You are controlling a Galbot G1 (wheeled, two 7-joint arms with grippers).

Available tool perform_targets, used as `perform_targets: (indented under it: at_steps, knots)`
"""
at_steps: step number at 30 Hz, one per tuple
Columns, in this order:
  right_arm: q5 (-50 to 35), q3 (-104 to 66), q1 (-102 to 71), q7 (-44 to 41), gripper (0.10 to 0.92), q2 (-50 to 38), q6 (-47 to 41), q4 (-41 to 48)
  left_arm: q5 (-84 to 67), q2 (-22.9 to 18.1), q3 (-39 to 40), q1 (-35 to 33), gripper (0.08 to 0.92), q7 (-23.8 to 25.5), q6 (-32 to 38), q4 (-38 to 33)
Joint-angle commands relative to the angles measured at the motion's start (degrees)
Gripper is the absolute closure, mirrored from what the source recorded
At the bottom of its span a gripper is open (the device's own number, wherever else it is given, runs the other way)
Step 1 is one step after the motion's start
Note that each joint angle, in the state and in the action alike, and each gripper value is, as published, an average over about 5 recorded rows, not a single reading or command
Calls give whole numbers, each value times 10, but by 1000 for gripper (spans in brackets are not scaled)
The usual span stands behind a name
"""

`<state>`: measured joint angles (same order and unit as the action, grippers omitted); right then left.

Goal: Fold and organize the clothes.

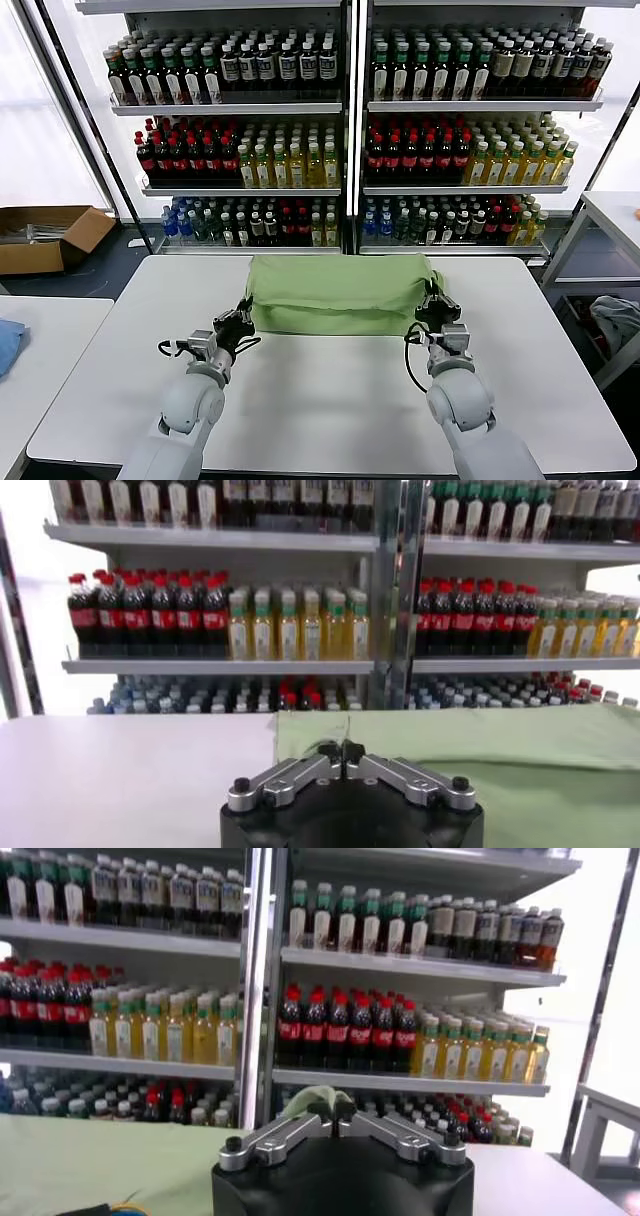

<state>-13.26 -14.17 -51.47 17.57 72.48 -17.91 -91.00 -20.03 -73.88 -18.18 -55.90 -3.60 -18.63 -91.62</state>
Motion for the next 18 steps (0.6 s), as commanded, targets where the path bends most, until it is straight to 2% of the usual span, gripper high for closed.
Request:
perform_targets:
  at_steps: [1,5,12,18]
  knots:
    - [3,13,49,-12,912,1,-8,80,-14,-2,23,63,916,3,-9,94]
    - [-19,4,62,-2,873,23,-14,89,-5,-6,22,66,855,-4,-20,83]
    - [-165,-10,65,88,673,52,-55,1,-9,2,9,52,649,-31,-62,19]
    - [-183,-14,50,125,500,49,-71,-54,-11,9,-4,24,476,-39,-80,-27]
